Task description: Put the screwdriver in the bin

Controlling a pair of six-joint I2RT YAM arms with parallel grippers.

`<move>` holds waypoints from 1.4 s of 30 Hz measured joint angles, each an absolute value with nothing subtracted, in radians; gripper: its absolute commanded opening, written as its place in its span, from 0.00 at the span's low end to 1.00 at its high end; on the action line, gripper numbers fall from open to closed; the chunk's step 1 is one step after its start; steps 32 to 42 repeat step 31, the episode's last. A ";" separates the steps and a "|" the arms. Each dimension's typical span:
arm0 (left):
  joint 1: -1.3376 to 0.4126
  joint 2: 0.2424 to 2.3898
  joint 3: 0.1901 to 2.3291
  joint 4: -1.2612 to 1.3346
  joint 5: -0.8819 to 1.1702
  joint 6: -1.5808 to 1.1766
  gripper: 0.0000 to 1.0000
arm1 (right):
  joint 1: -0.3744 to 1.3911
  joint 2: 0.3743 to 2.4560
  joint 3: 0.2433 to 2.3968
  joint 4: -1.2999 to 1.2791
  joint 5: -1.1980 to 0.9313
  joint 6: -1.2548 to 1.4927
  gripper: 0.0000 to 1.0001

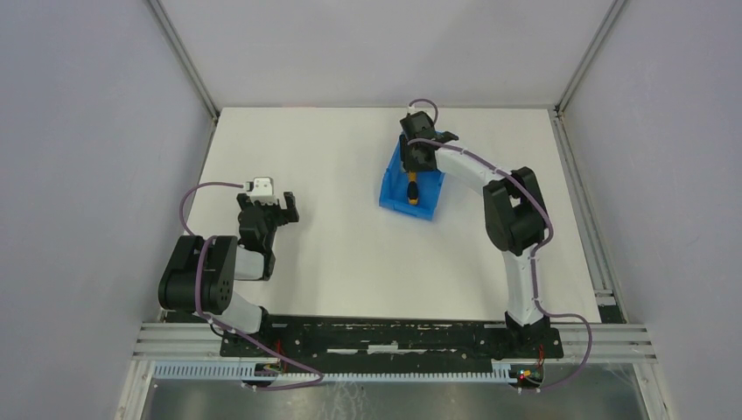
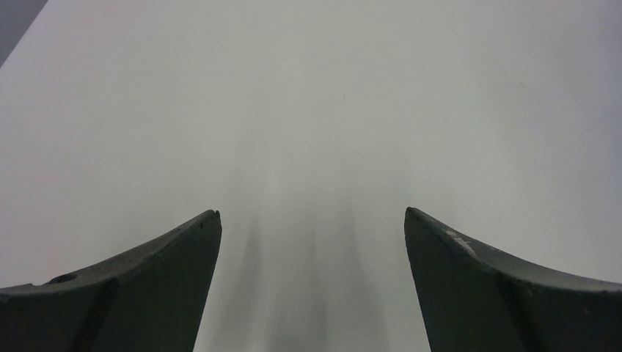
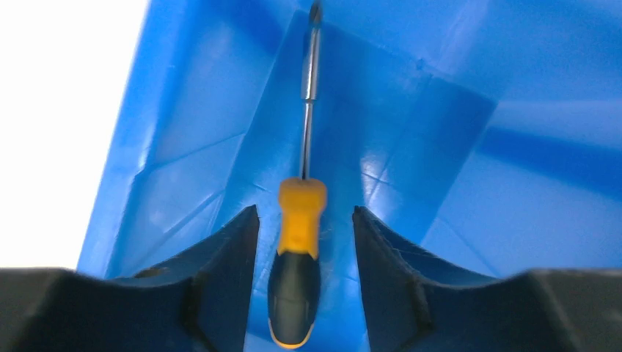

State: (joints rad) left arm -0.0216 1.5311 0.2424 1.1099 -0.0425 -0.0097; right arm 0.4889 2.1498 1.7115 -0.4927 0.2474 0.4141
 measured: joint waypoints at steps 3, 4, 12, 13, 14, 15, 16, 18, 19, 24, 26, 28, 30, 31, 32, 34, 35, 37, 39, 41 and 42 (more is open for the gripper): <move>-0.022 1.531 0.242 1.110 -0.043 -0.010 1.00 | 0.489 2.113 1.721 -0.509 0.254 0.398 0.68; -0.022 1.531 0.242 1.110 -0.043 -0.010 1.00 | 0.489 2.091 1.725 -0.516 0.258 0.392 0.70; -0.022 1.531 0.242 1.110 -0.043 -0.010 1.00 | 0.483 1.647 1.610 -0.443 0.310 0.286 0.98; -0.022 1.531 0.242 1.110 -0.043 -0.010 1.00 | 0.481 1.547 1.544 -0.407 0.316 0.268 0.98; -0.022 1.531 0.242 1.110 -0.043 -0.010 1.00 | 0.477 1.461 1.491 -0.389 0.325 0.254 0.98; -0.022 1.531 0.242 1.110 -0.043 -0.010 1.00 | 0.473 1.380 1.434 -0.361 0.334 0.240 0.98; -0.022 1.531 0.242 1.110 -0.043 -0.010 1.00 | 0.468 1.301 1.370 -0.332 0.347 0.228 0.98; -0.022 1.531 0.242 1.110 -0.043 -0.010 1.00 | 0.462 1.150 1.205 -0.259 0.377 0.204 0.98; -0.022 1.531 0.242 1.110 -0.043 -0.010 1.00 | 0.460 1.102 1.137 -0.240 0.389 0.195 0.98; -0.022 1.531 0.242 1.110 -0.043 -0.010 1.00 | 0.459 0.889 0.718 -0.120 0.450 0.157 0.98; -0.022 1.531 0.242 1.110 -0.043 -0.010 1.00 | 0.459 0.841 0.571 -0.104 0.474 0.150 0.98; -0.022 1.531 0.242 1.110 -0.043 -0.010 1.00 | 0.459 0.803 0.459 -0.082 0.495 0.146 0.98; -0.022 1.531 0.242 1.110 -0.043 -0.010 1.00 | 0.459 0.767 0.371 -0.049 0.517 0.144 0.98; -0.022 1.531 0.242 1.110 -0.043 -0.010 1.00 | 0.459 0.756 0.344 -0.035 0.525 0.143 0.98; -0.022 1.531 0.242 1.110 -0.043 -0.010 1.00 | 0.459 0.756 0.344 -0.035 0.525 0.143 0.98; -0.022 1.531 0.242 1.110 -0.043 -0.010 1.00 | 0.459 0.756 0.344 -0.035 0.525 0.143 0.98; -0.022 1.531 0.242 1.110 -0.043 -0.010 1.00 | 0.459 0.756 0.344 -0.035 0.525 0.143 0.98; -0.022 1.531 0.242 1.110 -0.043 -0.010 1.00 | 0.459 0.756 0.344 -0.035 0.525 0.143 0.98; -0.022 1.531 0.242 1.110 -0.043 -0.010 1.00 | 0.459 0.756 0.344 -0.035 0.525 0.143 0.98; -0.022 1.531 0.242 1.110 -0.043 -0.010 1.00 | 0.459 0.756 0.344 -0.035 0.525 0.143 0.98; -0.022 1.531 0.242 1.110 -0.043 -0.010 1.00 | 0.459 0.756 0.344 -0.035 0.525 0.143 0.98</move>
